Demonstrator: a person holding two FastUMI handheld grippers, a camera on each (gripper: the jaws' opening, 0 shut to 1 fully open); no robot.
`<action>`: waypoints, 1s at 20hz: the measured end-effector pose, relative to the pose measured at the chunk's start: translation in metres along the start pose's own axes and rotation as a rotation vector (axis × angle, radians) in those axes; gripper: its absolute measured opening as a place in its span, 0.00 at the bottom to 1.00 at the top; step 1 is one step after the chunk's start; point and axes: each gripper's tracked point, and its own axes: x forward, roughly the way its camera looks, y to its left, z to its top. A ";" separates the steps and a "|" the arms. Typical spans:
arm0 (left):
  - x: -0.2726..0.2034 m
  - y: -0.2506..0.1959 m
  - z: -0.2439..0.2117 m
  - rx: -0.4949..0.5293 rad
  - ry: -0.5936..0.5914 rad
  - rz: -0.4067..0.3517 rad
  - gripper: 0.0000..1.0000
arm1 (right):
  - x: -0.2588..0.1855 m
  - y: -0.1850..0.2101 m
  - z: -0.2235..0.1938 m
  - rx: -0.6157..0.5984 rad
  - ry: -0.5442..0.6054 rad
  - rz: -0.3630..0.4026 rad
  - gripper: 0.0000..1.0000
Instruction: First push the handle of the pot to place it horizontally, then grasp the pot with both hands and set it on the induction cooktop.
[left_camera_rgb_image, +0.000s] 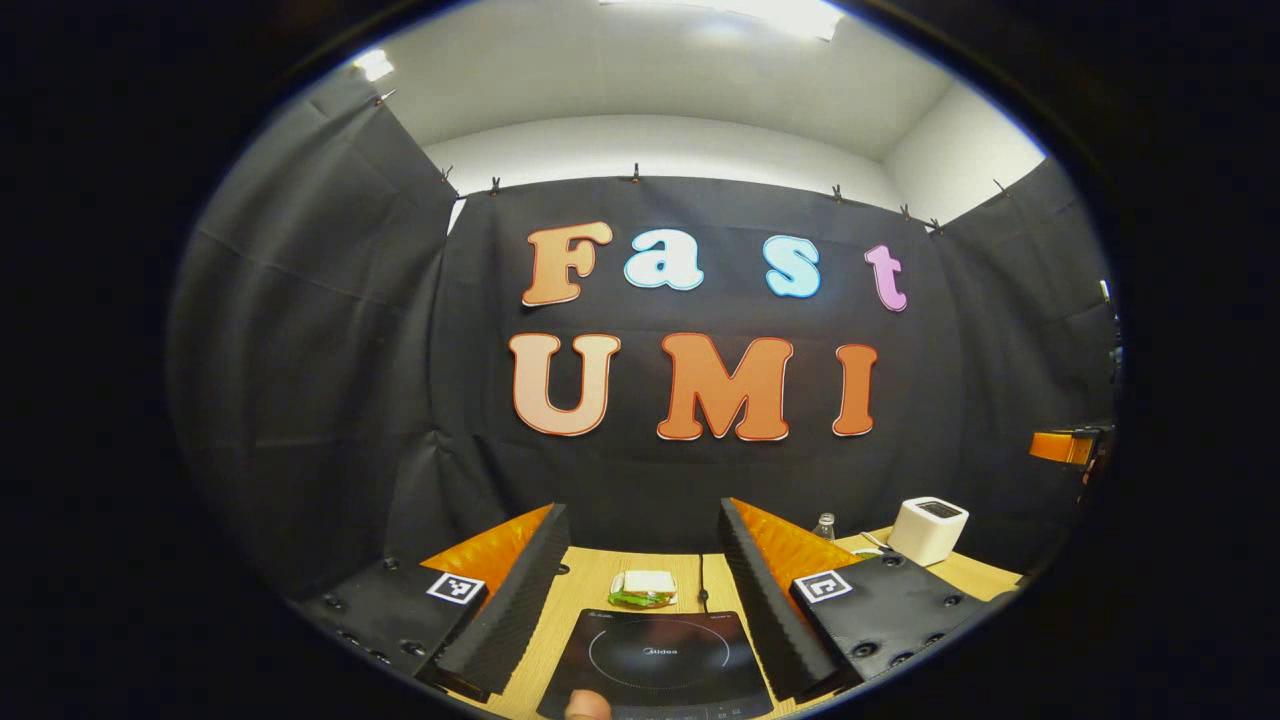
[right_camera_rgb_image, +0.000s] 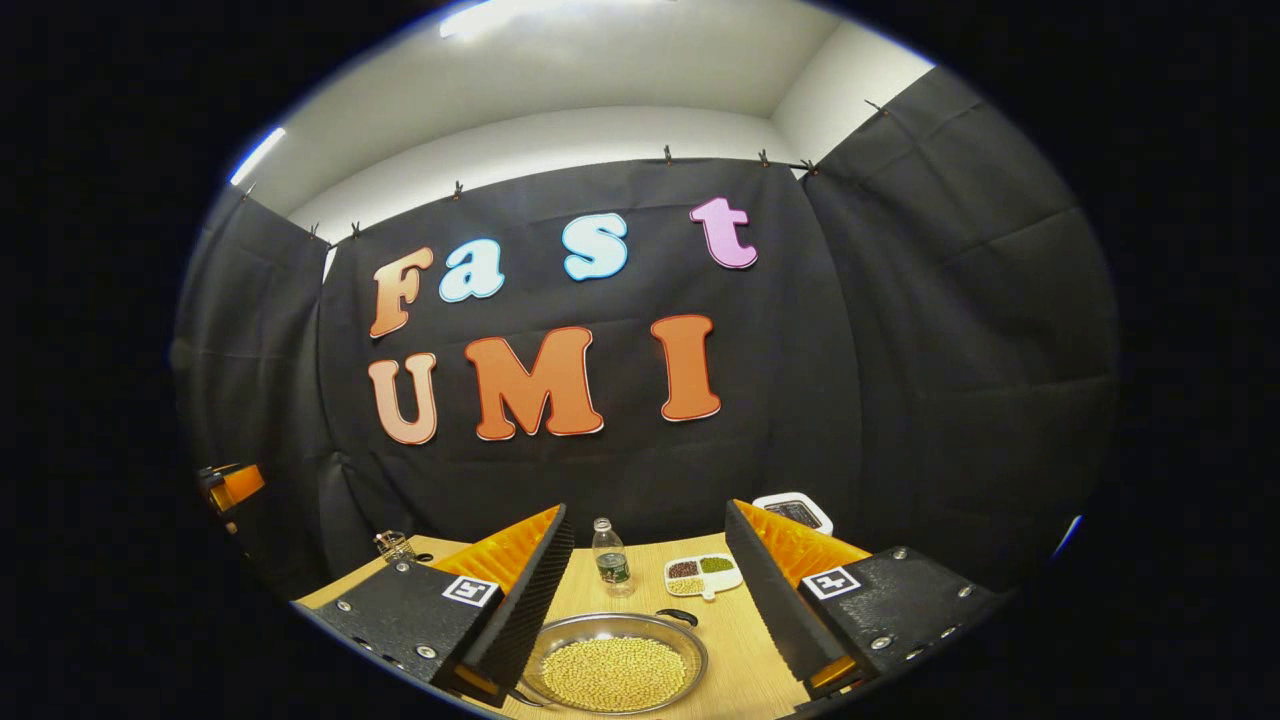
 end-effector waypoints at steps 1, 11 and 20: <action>0.000 -0.001 0.000 0.001 0.001 -0.001 0.97 | 0.001 -0.001 -0.001 0.001 0.001 -0.001 0.95; 0.000 -0.001 -0.005 0.004 0.014 0.011 0.97 | 0.006 -0.007 -0.020 0.001 0.037 -0.001 0.91; -0.002 0.000 -0.009 -0.006 0.011 0.016 0.97 | 0.001 0.004 -0.066 -0.019 0.104 0.048 0.46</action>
